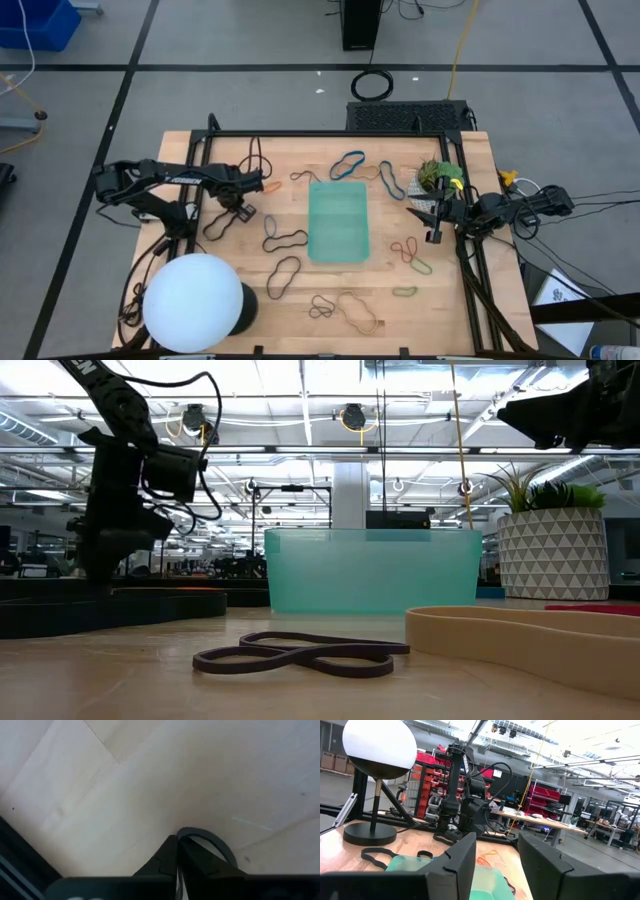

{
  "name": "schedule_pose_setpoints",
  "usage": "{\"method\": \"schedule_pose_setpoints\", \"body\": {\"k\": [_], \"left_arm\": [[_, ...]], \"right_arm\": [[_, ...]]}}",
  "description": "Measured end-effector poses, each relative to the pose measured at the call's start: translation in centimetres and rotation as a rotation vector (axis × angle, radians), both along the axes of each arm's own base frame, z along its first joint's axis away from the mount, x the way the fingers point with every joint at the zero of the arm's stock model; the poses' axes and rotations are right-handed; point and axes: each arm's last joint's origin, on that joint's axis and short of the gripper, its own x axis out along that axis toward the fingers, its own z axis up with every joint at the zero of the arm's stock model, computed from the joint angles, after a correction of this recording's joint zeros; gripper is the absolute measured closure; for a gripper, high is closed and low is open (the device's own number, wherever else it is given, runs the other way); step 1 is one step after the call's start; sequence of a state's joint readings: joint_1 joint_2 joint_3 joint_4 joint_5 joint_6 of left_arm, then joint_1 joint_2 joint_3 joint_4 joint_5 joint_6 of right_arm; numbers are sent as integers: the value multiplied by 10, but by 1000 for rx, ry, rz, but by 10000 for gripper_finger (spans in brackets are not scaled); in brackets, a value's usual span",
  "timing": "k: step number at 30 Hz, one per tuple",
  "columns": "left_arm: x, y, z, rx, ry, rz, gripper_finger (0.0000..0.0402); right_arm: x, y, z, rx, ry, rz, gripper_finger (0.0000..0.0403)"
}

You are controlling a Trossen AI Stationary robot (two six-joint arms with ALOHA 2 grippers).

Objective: Pick and place rubber bands into bin
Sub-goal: Put the black rubber band into the green bin

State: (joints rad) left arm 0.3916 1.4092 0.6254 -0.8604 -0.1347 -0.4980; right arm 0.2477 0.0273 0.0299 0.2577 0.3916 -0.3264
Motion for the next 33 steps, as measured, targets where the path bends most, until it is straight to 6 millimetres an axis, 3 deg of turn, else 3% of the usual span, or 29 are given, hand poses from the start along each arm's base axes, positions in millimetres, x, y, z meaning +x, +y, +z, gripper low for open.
{"method": "schedule_pose_setpoints", "body": {"k": [4,9,15,21,33], "left_arm": [[0,0,0,2,-3,1,394],[1,0,0,3,-8,1,377],[1,0,0,4,-9,4,394],[1,0,0,5,-12,4,374],[5,1,0,0,-45,-56,393]], "right_arm": [[0,0,0,0,0,0,261],[0,0,0,0,0,0,261],[0,0,0,0,0,0,261],[0,0,0,0,0,0,261],[0,0,0,0,0,0,261]]}}
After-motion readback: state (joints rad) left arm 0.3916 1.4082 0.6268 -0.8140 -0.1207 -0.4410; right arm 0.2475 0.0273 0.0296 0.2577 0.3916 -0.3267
